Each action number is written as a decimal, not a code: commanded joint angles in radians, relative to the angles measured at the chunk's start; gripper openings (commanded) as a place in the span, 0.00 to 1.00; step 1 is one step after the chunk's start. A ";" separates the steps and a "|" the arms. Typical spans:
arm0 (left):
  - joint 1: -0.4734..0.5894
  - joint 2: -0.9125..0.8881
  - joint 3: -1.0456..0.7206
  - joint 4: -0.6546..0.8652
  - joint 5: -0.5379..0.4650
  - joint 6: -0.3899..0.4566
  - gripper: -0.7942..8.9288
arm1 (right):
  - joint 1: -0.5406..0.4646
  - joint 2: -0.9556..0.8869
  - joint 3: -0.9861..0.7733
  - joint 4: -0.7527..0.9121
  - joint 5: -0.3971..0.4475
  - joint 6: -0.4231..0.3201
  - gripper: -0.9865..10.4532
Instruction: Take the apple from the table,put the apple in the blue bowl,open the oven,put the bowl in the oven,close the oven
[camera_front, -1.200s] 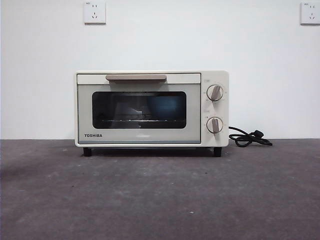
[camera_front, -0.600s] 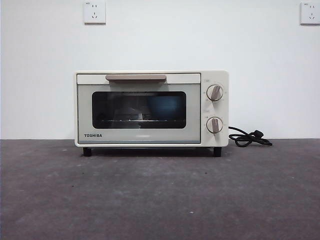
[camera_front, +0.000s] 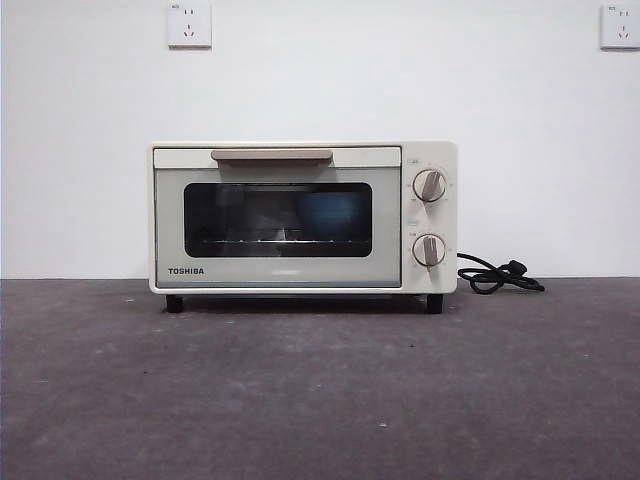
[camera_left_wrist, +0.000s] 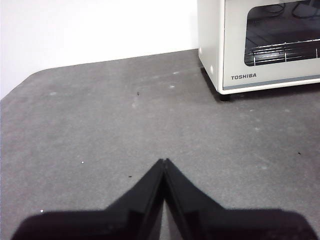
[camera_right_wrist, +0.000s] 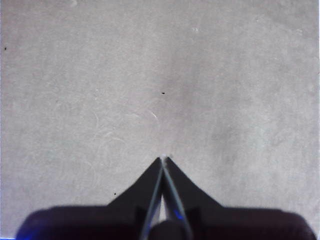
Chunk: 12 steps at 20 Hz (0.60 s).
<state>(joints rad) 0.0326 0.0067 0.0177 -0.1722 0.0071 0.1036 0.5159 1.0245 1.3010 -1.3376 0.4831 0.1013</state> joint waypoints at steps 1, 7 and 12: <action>0.003 0.005 -0.010 0.007 0.000 -0.008 0.08 | 0.001 0.001 -0.008 0.006 0.005 0.012 0.09; 0.003 0.010 -0.010 0.007 0.000 -0.008 0.08 | 0.001 0.001 -0.008 0.006 0.005 0.012 0.09; 0.003 0.010 -0.010 0.007 0.000 -0.008 0.08 | 0.002 -0.017 -0.008 0.007 0.011 0.011 0.09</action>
<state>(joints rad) 0.0326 0.0177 0.0177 -0.1715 0.0067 0.1032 0.5163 1.0157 1.3010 -1.3365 0.4931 0.1009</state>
